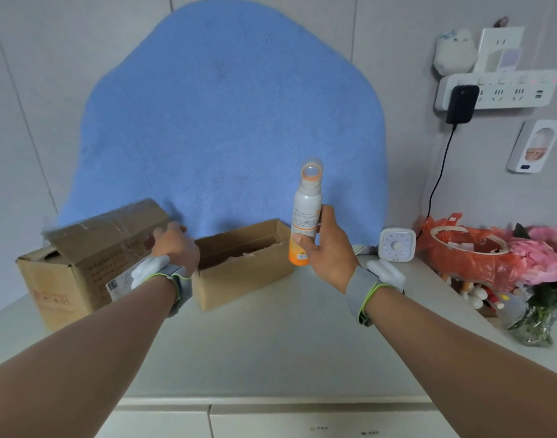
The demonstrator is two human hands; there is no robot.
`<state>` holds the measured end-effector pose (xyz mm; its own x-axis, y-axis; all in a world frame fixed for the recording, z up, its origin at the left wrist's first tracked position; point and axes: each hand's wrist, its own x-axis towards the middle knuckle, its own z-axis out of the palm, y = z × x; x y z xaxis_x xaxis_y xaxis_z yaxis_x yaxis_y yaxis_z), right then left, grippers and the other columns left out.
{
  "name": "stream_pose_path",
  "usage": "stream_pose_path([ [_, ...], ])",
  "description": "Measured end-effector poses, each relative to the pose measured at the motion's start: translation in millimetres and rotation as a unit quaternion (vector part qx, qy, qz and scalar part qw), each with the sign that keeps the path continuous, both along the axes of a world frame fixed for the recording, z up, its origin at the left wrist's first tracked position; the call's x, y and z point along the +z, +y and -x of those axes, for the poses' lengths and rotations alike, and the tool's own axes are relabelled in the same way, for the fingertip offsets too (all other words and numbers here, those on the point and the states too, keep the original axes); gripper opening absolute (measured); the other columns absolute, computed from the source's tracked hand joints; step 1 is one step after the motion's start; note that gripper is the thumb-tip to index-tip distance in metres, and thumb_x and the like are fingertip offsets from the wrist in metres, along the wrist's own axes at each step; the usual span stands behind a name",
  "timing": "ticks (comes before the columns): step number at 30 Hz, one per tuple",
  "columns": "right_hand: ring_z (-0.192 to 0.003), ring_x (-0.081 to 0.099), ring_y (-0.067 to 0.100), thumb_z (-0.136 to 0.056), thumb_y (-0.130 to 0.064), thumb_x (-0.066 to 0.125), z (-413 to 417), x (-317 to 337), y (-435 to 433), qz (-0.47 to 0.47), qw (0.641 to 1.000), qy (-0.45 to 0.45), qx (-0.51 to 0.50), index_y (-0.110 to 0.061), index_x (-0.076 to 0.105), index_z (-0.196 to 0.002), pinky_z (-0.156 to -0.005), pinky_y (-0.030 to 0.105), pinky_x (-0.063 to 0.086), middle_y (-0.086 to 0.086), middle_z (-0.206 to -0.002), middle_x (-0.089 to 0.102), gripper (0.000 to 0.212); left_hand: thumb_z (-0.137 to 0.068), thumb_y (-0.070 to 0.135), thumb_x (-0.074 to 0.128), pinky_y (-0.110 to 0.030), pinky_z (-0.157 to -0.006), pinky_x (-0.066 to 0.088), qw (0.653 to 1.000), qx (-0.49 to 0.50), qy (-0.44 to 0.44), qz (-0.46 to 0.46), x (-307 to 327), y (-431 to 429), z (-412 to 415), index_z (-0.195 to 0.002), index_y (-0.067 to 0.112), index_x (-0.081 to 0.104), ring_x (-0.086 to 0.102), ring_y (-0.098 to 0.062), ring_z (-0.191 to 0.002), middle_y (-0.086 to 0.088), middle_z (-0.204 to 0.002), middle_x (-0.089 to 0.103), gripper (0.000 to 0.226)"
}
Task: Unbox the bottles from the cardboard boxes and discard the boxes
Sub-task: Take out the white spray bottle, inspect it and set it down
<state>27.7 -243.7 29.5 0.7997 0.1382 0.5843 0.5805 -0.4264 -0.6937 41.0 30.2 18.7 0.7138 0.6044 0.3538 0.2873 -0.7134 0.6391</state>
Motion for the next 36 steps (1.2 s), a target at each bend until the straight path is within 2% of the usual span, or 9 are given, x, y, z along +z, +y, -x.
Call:
stream_pose_path([
  [4,-0.108,0.057,0.015,-0.091,-0.016,0.064,4,-1,1,-0.017,0.999,0.032,0.032,-0.009,0.040,-0.128,-0.089,0.028,0.046,0.003,-0.124,0.059,0.044,-0.092,0.019,0.059,-0.047,-0.096,0.038,0.995,0.010,-0.094,-0.044,9,-29,8,-0.132,0.012,0.049,0.042,-0.041,-0.118,-0.018,-0.136,0.040,0.042],
  [8,-0.108,0.058,0.016,-0.092,-0.014,0.064,14,0,0,-0.050,0.989,0.099,0.096,-0.008,0.044,-0.128,-0.089,0.034,0.053,0.006,-0.126,0.060,0.042,-0.096,0.027,0.059,-0.041,-0.096,0.048,0.967,-0.188,-0.169,0.030,26,-64,24,-0.127,0.013,0.059,0.059,-0.028,-0.111,-0.008,-0.129,0.056,0.034],
  [11,-0.098,0.060,0.011,-0.092,-0.012,0.063,27,-2,-4,-0.051,0.971,0.151,0.179,-0.010,0.046,-0.130,-0.070,0.017,0.049,0.008,-0.124,0.062,0.041,-0.094,0.044,0.059,-0.039,-0.097,0.051,0.895,-0.404,-0.096,0.163,36,-96,46,-0.115,0.017,0.068,0.066,-0.024,-0.106,-0.002,-0.113,0.071,0.036],
  [17,-0.094,0.065,0.012,-0.088,-0.009,0.069,46,-23,-24,-0.059,0.955,0.182,0.225,-0.018,0.049,-0.134,-0.072,0.027,0.052,0.009,-0.118,0.068,0.051,-0.095,0.026,0.063,-0.043,-0.078,0.057,0.737,-0.624,0.031,0.260,20,-128,62,-0.106,0.009,0.067,0.068,-0.036,-0.092,-0.014,-0.100,0.072,0.020],
  [23,-0.091,0.067,0.014,-0.081,-0.016,0.076,48,-36,-50,-0.045,0.954,0.203,0.214,-0.019,0.057,-0.125,-0.074,0.029,0.053,0.002,-0.113,0.071,0.048,-0.096,0.021,0.060,-0.042,-0.087,0.055,0.688,-0.632,0.058,0.351,-2,-134,62,-0.123,0.009,0.063,0.067,-0.037,-0.109,-0.019,-0.121,0.068,0.030],
  [25,-0.099,0.068,0.017,-0.083,-0.019,0.075,46,-37,-54,-0.060,0.960,0.196,0.188,-0.019,0.058,-0.122,-0.078,0.030,0.054,-0.001,-0.114,0.070,0.043,-0.095,0.023,0.062,-0.044,-0.090,0.055,0.713,-0.618,0.049,0.327,-5,-138,63,-0.119,0.012,0.064,0.068,-0.032,-0.107,-0.013,-0.117,0.070,0.026],
  [27,-0.107,0.065,0.016,-0.086,-0.024,0.072,45,-38,-56,-0.080,0.972,0.171,0.137,-0.020,0.058,-0.120,-0.084,0.031,0.054,-0.006,-0.115,0.068,0.037,-0.091,0.029,0.068,-0.034,-0.080,0.054,0.791,-0.563,-0.006,0.239,-5,-146,64,-0.101,0.018,0.064,0.069,-0.014,-0.090,0.004,-0.096,0.072,0.016],
  [30,-0.113,0.061,0.011,-0.093,-0.026,0.063,44,-37,-56,-0.094,0.981,0.130,0.112,-0.023,0.059,-0.119,-0.096,0.034,0.049,-0.010,-0.118,0.066,0.027,-0.083,0.045,0.072,-0.033,-0.064,0.045,0.891,-0.437,-0.114,0.057,-6,-156,62,-0.098,0.015,0.056,0.054,-0.010,-0.070,0.000,-0.081,0.061,0.037],
  [36,-0.114,0.064,0.018,-0.100,-0.028,0.048,48,-25,-41,-0.259,0.938,0.166,0.162,-0.007,0.058,-0.124,-0.100,0.041,0.052,0.009,-0.123,0.065,0.033,-0.087,0.058,0.058,-0.036,-0.068,0.042,0.881,-0.289,-0.180,-0.329,-12,-158,60,-0.111,0.012,0.055,0.054,-0.026,-0.084,-0.004,-0.095,0.060,0.052],
])
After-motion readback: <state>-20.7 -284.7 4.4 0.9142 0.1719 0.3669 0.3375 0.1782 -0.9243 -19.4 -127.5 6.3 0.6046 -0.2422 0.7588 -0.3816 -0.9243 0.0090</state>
